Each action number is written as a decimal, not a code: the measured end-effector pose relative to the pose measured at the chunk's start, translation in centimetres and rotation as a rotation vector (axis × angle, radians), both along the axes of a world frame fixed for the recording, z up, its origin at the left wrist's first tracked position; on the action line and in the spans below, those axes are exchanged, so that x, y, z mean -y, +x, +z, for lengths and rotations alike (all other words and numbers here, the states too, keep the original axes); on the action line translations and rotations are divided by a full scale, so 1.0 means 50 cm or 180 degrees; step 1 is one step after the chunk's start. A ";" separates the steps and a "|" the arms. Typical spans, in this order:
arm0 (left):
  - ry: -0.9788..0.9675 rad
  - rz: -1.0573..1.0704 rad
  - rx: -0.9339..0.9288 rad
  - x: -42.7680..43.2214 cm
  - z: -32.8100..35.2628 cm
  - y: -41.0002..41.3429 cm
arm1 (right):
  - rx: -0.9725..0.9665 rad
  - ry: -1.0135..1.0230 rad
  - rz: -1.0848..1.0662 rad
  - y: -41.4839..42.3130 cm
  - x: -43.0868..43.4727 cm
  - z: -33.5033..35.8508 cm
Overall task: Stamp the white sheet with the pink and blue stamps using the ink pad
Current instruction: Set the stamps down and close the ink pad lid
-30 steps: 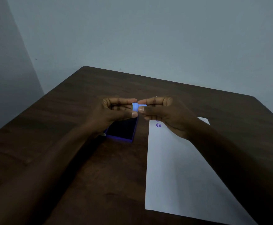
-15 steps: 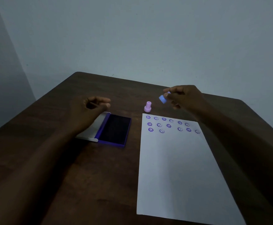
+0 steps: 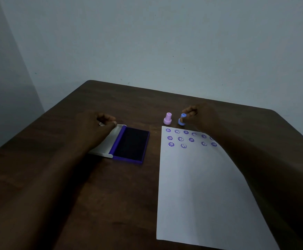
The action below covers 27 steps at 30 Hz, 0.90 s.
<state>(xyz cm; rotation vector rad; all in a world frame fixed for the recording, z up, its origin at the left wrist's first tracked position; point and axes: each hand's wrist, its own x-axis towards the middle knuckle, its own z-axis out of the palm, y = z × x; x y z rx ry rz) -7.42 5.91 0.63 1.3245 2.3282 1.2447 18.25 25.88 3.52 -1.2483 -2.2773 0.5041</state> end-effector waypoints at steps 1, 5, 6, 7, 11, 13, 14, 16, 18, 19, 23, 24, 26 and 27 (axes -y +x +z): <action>-0.0004 0.0002 -0.0036 0.000 0.002 0.002 | 0.0021 0.0003 0.0002 0.002 0.000 -0.002; 0.0000 0.0098 -0.0076 0.000 0.005 0.007 | 0.0051 -0.0003 -0.0020 0.006 0.008 -0.009; -0.0029 0.0142 -0.0067 -0.001 0.004 0.005 | 0.0047 -0.0006 -0.0018 0.006 0.009 -0.009; -0.0093 0.0197 -0.0080 -0.001 0.001 0.001 | 0.0043 -0.0011 -0.0020 0.005 0.008 -0.012; -0.0448 0.0557 -0.0300 0.007 -0.013 -0.027 | 0.0013 -0.0149 -0.0073 0.003 0.008 -0.017; -0.0549 0.0712 -0.0413 0.014 -0.012 -0.035 | -0.0054 -0.0219 -0.0105 0.001 0.010 -0.019; -0.0610 0.0740 -0.0419 0.018 -0.011 -0.037 | -0.0058 -0.0249 -0.0103 0.001 0.012 -0.019; -0.0761 0.0740 -0.0388 0.025 -0.009 -0.038 | -0.0118 -0.0343 -0.0145 0.006 0.014 -0.016; -0.0765 0.0791 -0.0419 0.029 -0.011 -0.040 | -0.0287 -0.0284 -0.0261 0.013 0.017 -0.006; -0.0763 0.0841 -0.0444 0.032 -0.011 -0.040 | -0.0348 -0.0204 -0.0313 0.015 0.021 0.001; -0.0859 0.0951 -0.0557 0.040 -0.008 -0.038 | -0.0380 -0.0131 -0.0001 0.007 0.100 0.038; -0.0891 0.0977 -0.0646 0.040 -0.006 -0.038 | -0.0181 -0.0204 0.0224 0.000 0.128 0.040; -0.0993 0.0964 -0.0706 0.041 -0.004 -0.036 | 0.0403 -0.0434 0.0642 -0.017 0.181 0.034; -0.1050 0.0941 -0.0688 0.041 -0.001 -0.033 | 0.0731 -0.0520 0.0755 -0.026 0.205 0.033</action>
